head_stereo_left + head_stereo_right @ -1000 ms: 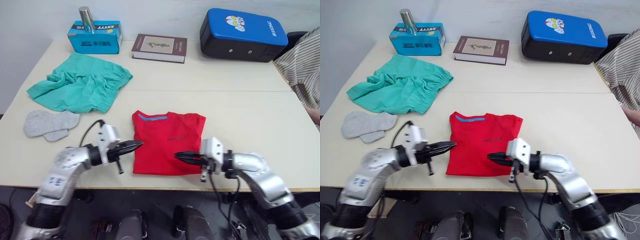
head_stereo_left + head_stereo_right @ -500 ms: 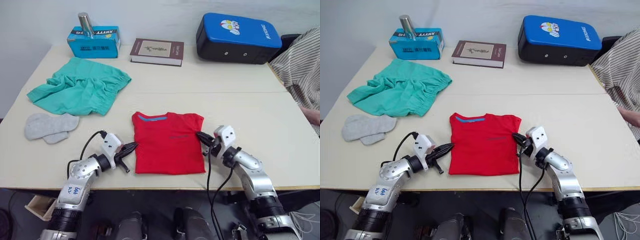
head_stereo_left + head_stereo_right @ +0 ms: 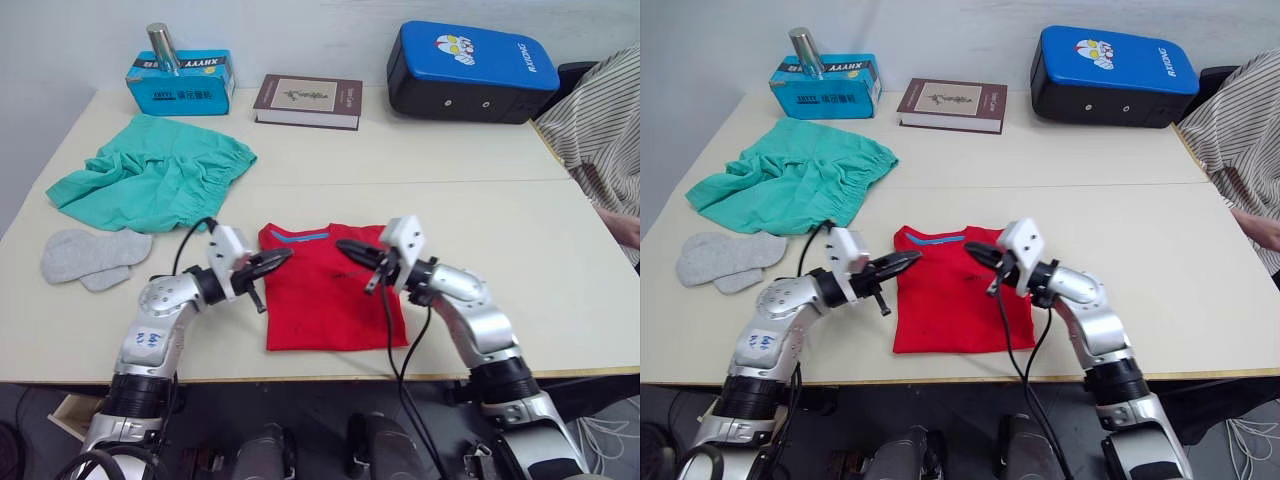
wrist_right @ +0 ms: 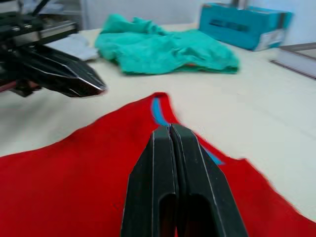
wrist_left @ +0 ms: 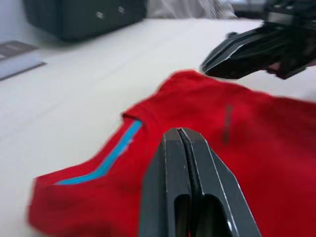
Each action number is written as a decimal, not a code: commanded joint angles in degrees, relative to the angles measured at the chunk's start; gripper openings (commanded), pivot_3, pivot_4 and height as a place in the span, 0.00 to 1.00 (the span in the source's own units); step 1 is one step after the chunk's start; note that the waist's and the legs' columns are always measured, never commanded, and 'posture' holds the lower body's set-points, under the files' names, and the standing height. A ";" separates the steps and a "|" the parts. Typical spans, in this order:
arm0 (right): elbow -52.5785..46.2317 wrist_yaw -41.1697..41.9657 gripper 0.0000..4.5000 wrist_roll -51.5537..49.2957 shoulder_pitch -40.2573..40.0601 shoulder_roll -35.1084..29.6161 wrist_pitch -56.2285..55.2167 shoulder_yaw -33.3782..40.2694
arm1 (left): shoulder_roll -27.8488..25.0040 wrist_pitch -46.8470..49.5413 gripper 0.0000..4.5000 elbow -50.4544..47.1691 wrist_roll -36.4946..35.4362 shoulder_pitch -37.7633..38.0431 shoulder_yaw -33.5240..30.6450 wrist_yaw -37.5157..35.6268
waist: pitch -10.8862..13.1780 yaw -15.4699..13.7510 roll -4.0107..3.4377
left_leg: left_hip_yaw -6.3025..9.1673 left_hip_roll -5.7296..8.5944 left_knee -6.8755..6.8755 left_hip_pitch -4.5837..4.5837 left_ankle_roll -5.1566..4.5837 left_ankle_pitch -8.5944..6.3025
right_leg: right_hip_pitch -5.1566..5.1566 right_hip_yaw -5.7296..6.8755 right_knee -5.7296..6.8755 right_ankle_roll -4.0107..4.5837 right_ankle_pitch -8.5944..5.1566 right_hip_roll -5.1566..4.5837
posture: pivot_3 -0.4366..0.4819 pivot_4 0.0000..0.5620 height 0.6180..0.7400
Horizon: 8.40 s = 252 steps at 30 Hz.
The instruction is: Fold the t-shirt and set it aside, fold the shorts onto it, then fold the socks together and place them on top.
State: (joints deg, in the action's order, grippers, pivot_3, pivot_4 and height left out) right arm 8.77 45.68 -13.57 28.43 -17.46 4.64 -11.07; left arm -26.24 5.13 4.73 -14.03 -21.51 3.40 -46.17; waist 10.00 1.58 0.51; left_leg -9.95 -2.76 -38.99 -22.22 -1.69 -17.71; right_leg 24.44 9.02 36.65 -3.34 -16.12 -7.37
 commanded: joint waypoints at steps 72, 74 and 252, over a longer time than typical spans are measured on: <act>14.68 6.30 0.51 -21.22 10.15 -25.56 58.94 22.50 | 11.03 -13.42 0.00 21.31 0.80 -12.88 -2.89 0.65 | 0.13 0.13 -0.06 | 0.06 -0.07 0.37 -0.11 -0.03 0.14 | 0.08 -0.01 -0.32 -0.06 0.04 -0.31 | 0.48 0.27 1.00; 10.97 8.18 0.67 -22.29 9.26 -29.23 66.81 18.81 | 9.98 -12.14 0.00 18.77 -0.50 -10.86 -2.05 -3.23 | 0.13 0.07 -0.07 | 0.11 -0.08 0.37 -0.11 -0.05 0.12 | 0.05 0.03 -0.56 -0.03 0.05 -0.34 | 0.48 0.27 1.00; -24.99 5.19 1.00 6.36 -14.73 -21.64 2.97 -0.30 | -19.39 -8.32 0.94 -6.59 2.32 11.95 -13.63 -23.86 | 0.50 0.36 0.60 | -0.02 -0.80 0.00 0.26 0.71 -0.28 | 0.21 -0.65 -0.15 0.46 -0.24 0.76 | 0.48 0.27 1.00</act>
State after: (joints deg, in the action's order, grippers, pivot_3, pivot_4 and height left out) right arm -16.57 51.54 -9.17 12.90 -39.55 9.43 -10.77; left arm -44.59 0.87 -0.88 -11.85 -10.46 -8.50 -69.06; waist 10.50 1.94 1.10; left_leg -9.99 -3.58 -39.00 -22.02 -0.98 -18.01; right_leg 24.71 8.37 36.49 -2.87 -16.37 -6.62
